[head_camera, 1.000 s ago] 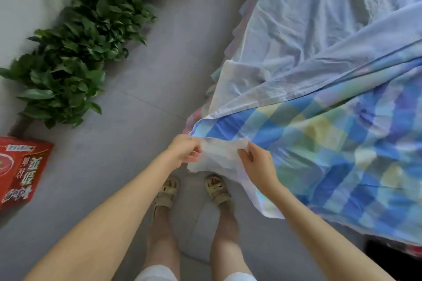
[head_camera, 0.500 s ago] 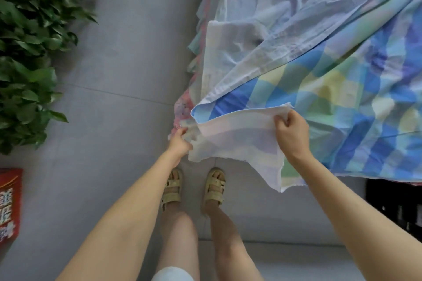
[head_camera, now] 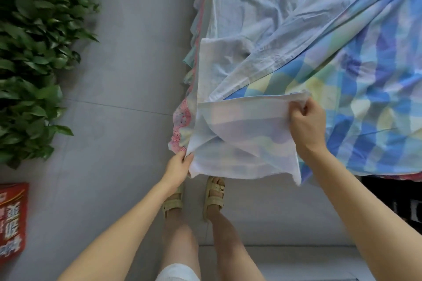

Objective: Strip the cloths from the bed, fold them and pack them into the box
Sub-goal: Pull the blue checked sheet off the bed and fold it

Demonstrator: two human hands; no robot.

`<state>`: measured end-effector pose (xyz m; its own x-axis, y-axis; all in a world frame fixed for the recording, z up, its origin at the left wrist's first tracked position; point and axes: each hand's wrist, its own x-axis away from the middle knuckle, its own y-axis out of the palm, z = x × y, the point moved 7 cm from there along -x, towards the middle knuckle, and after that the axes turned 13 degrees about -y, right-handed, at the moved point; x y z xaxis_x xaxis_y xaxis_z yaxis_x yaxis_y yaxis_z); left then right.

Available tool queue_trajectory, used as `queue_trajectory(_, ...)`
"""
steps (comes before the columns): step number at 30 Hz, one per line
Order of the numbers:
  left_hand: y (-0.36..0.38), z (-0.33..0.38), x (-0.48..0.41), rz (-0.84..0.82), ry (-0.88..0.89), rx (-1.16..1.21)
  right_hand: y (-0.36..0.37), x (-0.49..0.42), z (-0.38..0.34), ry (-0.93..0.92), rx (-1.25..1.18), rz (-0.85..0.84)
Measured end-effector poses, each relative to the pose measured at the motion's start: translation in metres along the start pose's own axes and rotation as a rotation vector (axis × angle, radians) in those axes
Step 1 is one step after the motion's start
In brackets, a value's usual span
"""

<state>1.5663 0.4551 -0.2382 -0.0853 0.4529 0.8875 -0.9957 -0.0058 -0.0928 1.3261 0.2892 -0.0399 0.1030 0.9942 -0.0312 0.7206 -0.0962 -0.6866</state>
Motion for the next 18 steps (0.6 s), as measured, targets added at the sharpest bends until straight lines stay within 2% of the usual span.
queue_trajectory(4, 0.004, 0.085, 0.082, -0.020, 0.094, 0.013, -0.097, 0.001, -0.057, -0.099, -0.097, 0.164)
queue_trajectory(6, 0.013, 0.135, 0.116, -0.096, 0.147, -0.001, -0.144, -0.002, -0.090, -0.203, -0.117, 0.245)
queue_trajectory(8, 0.027, 0.183, 0.153, -0.183, 0.195, -0.030, -0.179, 0.001, -0.124, -0.327, -0.069, 0.233)
queue_trajectory(12, 0.060, 0.254, 0.227, -0.254, 0.369, -0.097, -0.182, 0.015, -0.142, -0.462, 0.151, -0.106)
queue_trajectory(14, 0.080, 0.273, 0.259, -0.204, 0.462, -0.152, -0.173, 0.020, -0.139, -0.490, 0.295, -0.300)
queue_trajectory(18, 0.115, 0.291, 0.298, -0.031, 0.618, -0.340, -0.168, 0.021, -0.150, -0.669, 0.415, -0.521)
